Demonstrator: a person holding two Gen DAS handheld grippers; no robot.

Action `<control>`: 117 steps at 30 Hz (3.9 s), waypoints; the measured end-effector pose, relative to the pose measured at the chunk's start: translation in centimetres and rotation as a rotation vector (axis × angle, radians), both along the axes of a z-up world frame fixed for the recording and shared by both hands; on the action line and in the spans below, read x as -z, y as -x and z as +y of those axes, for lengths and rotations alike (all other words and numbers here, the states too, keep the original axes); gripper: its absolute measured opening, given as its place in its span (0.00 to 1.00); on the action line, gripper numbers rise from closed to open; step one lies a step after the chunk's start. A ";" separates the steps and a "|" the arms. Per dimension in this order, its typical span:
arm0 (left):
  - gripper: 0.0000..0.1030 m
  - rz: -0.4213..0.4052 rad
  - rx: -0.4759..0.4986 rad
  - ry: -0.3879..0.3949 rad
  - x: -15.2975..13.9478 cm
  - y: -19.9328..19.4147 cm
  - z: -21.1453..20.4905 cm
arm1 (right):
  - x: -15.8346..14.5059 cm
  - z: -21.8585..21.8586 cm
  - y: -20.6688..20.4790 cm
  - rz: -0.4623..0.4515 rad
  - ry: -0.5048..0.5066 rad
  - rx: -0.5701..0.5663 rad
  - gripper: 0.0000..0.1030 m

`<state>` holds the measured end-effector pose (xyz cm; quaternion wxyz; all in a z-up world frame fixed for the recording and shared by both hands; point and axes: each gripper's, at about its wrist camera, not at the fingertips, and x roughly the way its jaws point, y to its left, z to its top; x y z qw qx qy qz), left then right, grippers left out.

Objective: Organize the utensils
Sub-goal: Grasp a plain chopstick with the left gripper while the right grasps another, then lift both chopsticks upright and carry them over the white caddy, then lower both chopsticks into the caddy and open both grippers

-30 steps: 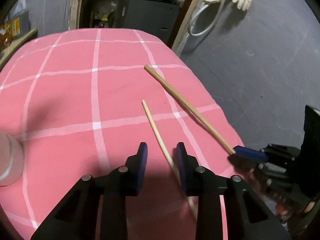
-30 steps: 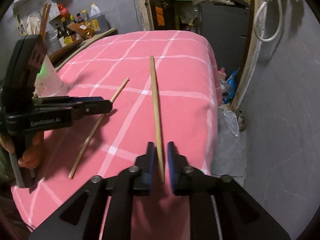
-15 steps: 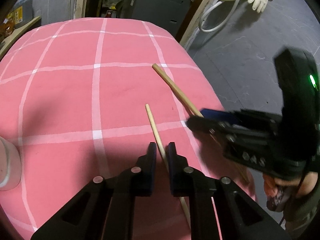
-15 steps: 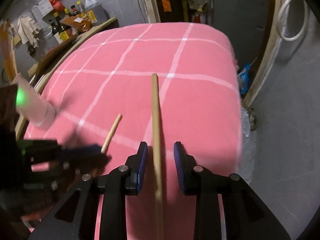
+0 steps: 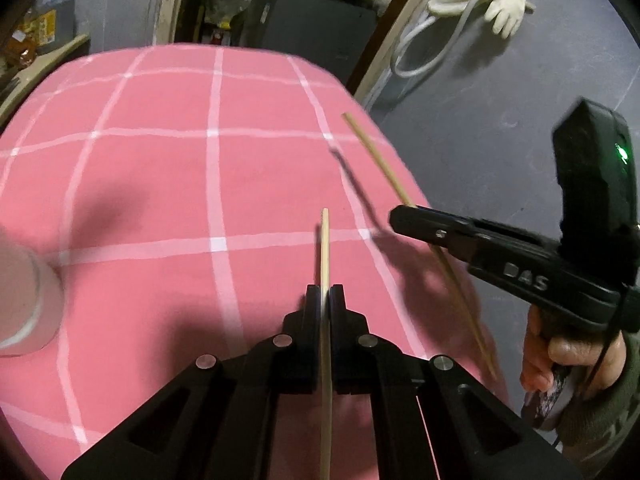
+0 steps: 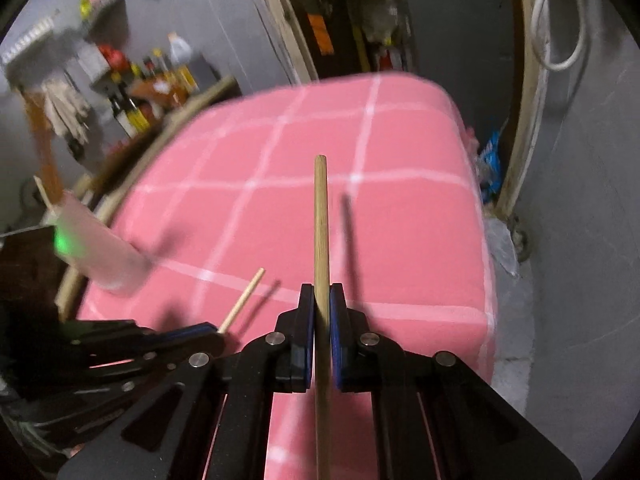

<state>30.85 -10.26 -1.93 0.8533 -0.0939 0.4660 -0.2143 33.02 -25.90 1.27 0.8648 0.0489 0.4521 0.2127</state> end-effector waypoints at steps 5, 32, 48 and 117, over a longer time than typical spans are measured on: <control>0.02 -0.188 -0.037 0.029 -2.8 3.3 1.4 | -3.4 0.9 4.8 -0.212 -0.072 0.019 0.05; 0.02 -0.905 -0.413 0.106 -15.2 10.9 17.8 | -13.1 13.5 8.8 -0.906 -0.523 -0.011 0.05; 0.02 -0.985 -0.656 0.114 -15.1 8.3 28.8 | -11.5 19.3 6.1 -1.013 -0.593 -0.012 0.05; 0.13 -0.780 -0.569 0.068 -7.2 9.1 24.9 | -6.5 20.5 8.6 -0.949 -0.345 -0.019 0.24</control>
